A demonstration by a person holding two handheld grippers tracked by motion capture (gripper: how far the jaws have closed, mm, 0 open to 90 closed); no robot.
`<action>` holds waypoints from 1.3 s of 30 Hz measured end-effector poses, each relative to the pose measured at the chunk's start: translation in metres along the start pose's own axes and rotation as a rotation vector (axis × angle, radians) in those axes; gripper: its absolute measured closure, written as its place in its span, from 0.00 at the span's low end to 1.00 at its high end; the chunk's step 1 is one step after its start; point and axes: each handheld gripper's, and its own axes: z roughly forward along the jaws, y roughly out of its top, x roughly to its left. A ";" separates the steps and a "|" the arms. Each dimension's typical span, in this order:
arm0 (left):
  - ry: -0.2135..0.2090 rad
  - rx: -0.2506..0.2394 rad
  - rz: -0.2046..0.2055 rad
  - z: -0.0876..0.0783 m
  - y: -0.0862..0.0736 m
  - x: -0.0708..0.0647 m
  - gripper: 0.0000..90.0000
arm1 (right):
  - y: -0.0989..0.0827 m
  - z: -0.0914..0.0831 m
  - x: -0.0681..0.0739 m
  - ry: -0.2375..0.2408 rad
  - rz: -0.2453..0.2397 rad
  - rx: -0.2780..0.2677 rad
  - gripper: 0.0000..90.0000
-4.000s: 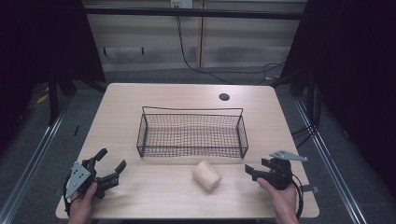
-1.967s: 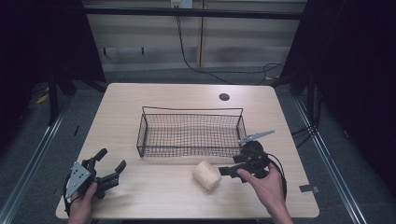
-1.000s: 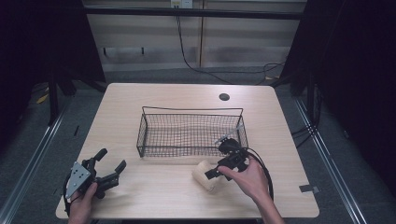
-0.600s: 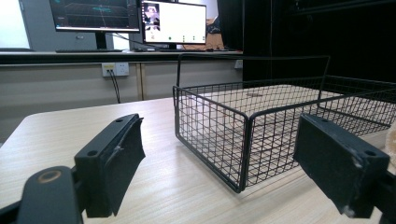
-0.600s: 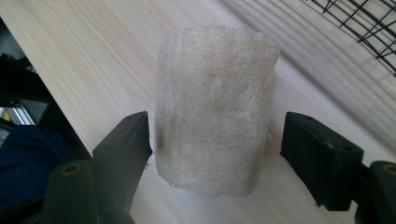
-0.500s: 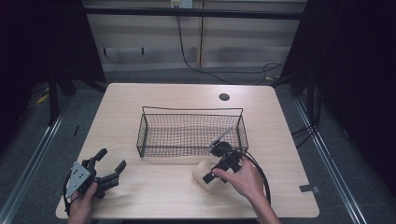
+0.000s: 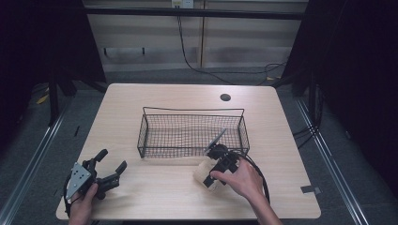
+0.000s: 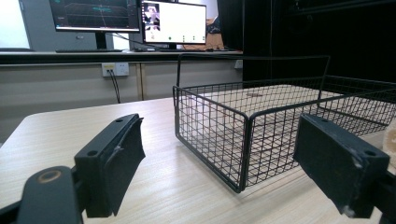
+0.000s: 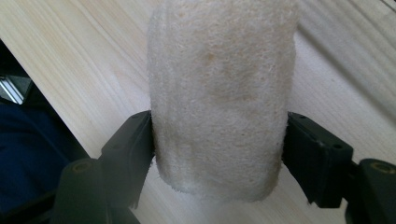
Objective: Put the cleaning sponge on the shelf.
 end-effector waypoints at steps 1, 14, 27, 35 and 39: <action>0.000 -0.002 -0.004 0.000 0.000 0.000 0.17 | 0.000 0.000 0.000 -0.001 0.002 -0.001 0.32; -0.001 0.001 0.000 0.000 0.000 0.000 0.17 | 0.000 -0.006 0.003 0.011 0.006 0.017 0.32; 0.000 0.000 0.000 0.000 0.000 0.000 0.17 | 0.000 -0.020 0.007 0.018 0.003 0.014 0.32; 0.001 -0.003 -0.004 0.000 0.000 0.000 0.17 | 0.001 -0.030 0.009 0.021 -0.001 -0.002 0.32; 0.000 0.000 0.000 0.000 0.000 0.000 0.17 | 0.002 -0.035 0.010 0.021 -0.004 -0.008 0.32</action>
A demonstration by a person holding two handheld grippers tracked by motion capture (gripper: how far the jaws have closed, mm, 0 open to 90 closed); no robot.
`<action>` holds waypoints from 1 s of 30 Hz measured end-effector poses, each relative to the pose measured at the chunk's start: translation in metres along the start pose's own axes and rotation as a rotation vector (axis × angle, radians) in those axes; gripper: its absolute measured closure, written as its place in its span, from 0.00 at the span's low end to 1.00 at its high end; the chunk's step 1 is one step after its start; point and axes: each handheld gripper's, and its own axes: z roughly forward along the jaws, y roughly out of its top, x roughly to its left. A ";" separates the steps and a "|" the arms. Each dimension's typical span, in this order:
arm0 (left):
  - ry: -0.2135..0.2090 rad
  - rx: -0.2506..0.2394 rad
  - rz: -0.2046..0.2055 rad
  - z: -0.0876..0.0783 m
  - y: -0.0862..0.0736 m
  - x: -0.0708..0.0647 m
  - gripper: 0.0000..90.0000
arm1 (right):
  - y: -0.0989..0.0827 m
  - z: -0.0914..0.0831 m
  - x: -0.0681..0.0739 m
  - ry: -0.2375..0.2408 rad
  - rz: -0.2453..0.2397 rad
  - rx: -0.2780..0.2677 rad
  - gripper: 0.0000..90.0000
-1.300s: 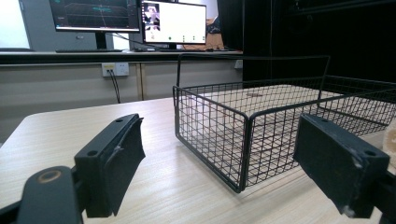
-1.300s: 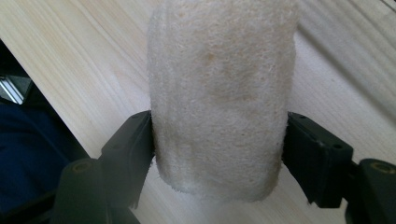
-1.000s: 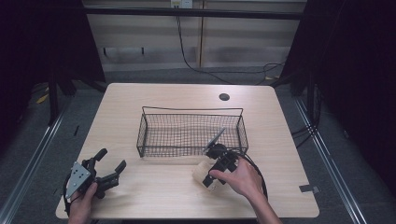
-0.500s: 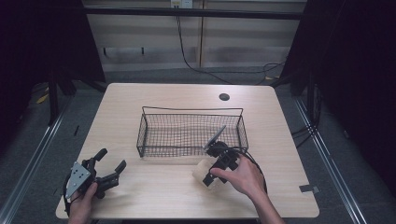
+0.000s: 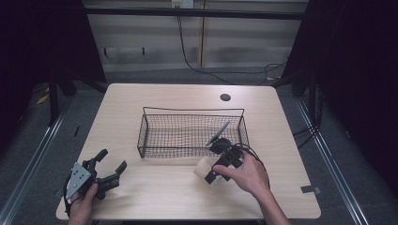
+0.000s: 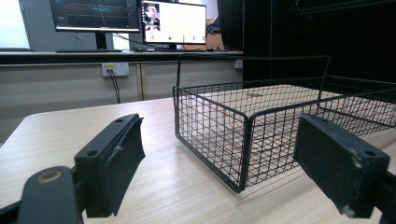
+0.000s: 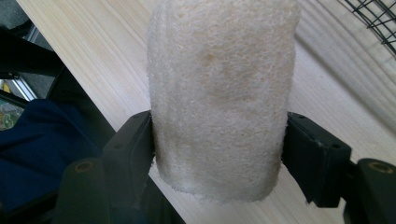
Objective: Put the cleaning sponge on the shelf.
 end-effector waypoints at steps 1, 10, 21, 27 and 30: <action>0.000 0.000 -0.001 0.000 0.000 0.000 0.17 | 0.000 -0.001 0.000 0.001 -0.001 0.001 0.32; 0.000 -0.003 -0.004 0.000 0.000 0.000 0.17 | 0.002 -0.010 0.003 -0.002 -0.017 -0.001 0.32; 0.000 -0.001 -0.001 0.000 0.000 0.000 0.17 | 0.007 -0.019 0.008 0.014 -0.025 0.007 0.32; 0.001 -0.003 -0.004 0.000 0.000 0.000 0.17 | 0.008 -0.028 0.007 0.011 -0.029 0.001 0.32; 0.001 -0.003 -0.004 0.000 0.000 0.000 0.17 | 0.010 -0.033 0.008 0.011 -0.034 -0.001 0.32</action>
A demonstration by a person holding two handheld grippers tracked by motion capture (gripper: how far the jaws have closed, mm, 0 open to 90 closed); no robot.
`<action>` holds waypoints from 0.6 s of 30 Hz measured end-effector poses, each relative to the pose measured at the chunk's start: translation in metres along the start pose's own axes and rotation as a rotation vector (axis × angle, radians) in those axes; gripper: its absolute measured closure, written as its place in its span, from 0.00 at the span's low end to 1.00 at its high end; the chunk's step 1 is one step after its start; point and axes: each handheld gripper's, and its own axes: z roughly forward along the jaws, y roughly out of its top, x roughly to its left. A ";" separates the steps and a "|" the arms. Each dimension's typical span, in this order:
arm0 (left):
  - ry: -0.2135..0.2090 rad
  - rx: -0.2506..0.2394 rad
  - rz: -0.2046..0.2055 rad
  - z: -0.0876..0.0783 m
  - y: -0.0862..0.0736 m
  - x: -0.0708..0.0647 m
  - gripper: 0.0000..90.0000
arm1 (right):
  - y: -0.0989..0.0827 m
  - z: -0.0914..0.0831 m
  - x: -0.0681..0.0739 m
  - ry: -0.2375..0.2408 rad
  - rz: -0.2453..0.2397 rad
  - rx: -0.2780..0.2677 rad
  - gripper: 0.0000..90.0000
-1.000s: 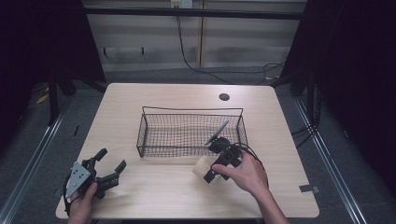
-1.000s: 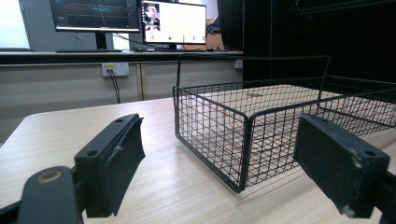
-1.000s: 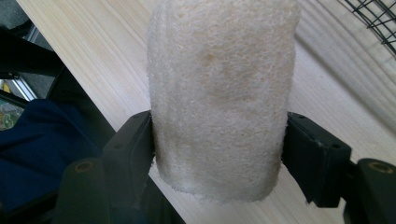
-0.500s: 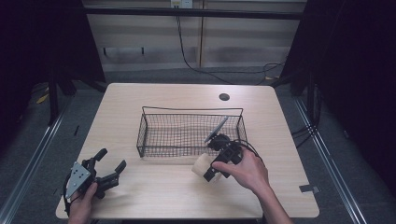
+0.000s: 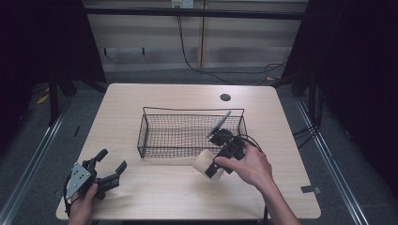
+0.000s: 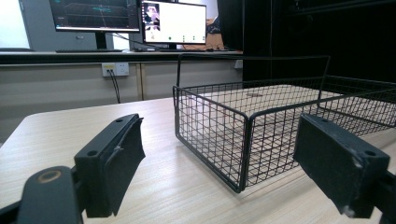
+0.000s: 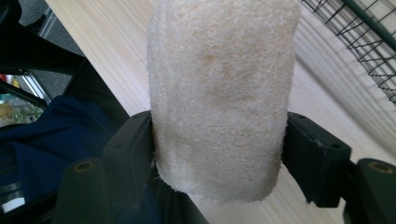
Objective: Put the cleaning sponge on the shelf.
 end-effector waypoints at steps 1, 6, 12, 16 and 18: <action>0.000 0.000 0.000 0.000 0.000 0.000 0.17 | 0.001 -0.002 0.000 -0.003 -0.002 0.001 0.32; 0.000 0.000 0.000 0.000 0.000 0.000 0.17 | 0.004 -0.010 0.001 0.000 0.007 -0.011 0.32; 0.000 0.000 0.000 0.000 0.000 0.000 0.17 | 0.008 -0.017 0.001 0.009 0.004 -0.011 0.32; -0.001 0.003 0.003 0.000 0.000 0.000 0.17 | 0.011 -0.021 -0.001 0.020 0.003 -0.013 0.32; -0.001 0.000 0.000 0.000 0.000 0.000 0.17 | 0.013 -0.023 -0.001 0.011 -0.001 -0.002 0.32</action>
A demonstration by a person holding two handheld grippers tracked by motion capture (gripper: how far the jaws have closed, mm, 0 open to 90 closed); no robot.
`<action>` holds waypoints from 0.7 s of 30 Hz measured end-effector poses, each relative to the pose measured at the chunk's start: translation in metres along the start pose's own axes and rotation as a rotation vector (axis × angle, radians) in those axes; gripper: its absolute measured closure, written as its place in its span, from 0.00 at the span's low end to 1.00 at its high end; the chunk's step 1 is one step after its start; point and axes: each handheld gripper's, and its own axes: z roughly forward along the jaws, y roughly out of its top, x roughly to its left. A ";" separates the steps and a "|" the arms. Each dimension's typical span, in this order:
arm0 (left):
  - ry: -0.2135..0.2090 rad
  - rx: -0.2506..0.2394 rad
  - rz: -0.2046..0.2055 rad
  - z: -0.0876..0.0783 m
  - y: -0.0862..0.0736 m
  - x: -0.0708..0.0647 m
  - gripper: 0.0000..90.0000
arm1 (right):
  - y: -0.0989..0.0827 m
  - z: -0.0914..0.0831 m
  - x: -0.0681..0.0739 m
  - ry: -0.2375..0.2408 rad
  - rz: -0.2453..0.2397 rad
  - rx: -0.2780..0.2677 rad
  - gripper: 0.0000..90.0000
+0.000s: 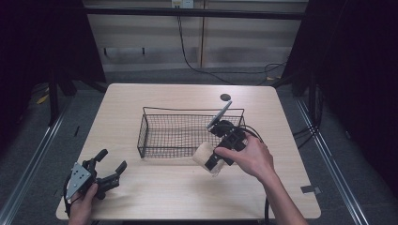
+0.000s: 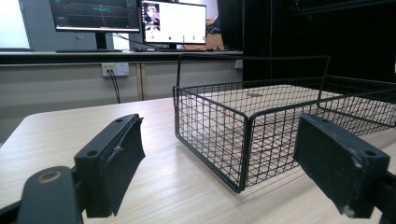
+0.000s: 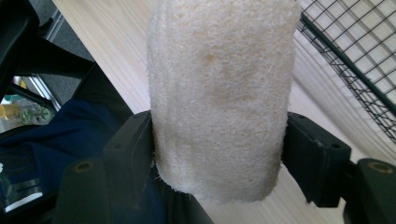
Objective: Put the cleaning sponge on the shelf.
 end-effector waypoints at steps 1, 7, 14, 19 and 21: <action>0.001 0.000 0.000 0.000 0.000 0.000 0.17 | 0.001 -0.001 0.000 0.002 0.000 -0.002 0.32; 0.001 0.000 0.001 0.000 0.000 0.000 0.17 | 0.008 -0.006 -0.005 0.040 0.009 -0.003 0.32; 0.000 0.000 0.000 0.000 0.000 0.000 0.17 | 0.010 -0.009 -0.017 0.042 0.059 -0.027 0.32; 0.001 0.000 0.000 0.000 0.000 0.000 0.17 | 0.013 -0.013 -0.024 0.022 0.097 -0.043 0.32; 0.001 0.000 0.000 0.000 0.000 0.000 0.17 | 0.015 -0.015 -0.024 0.015 0.113 -0.048 0.32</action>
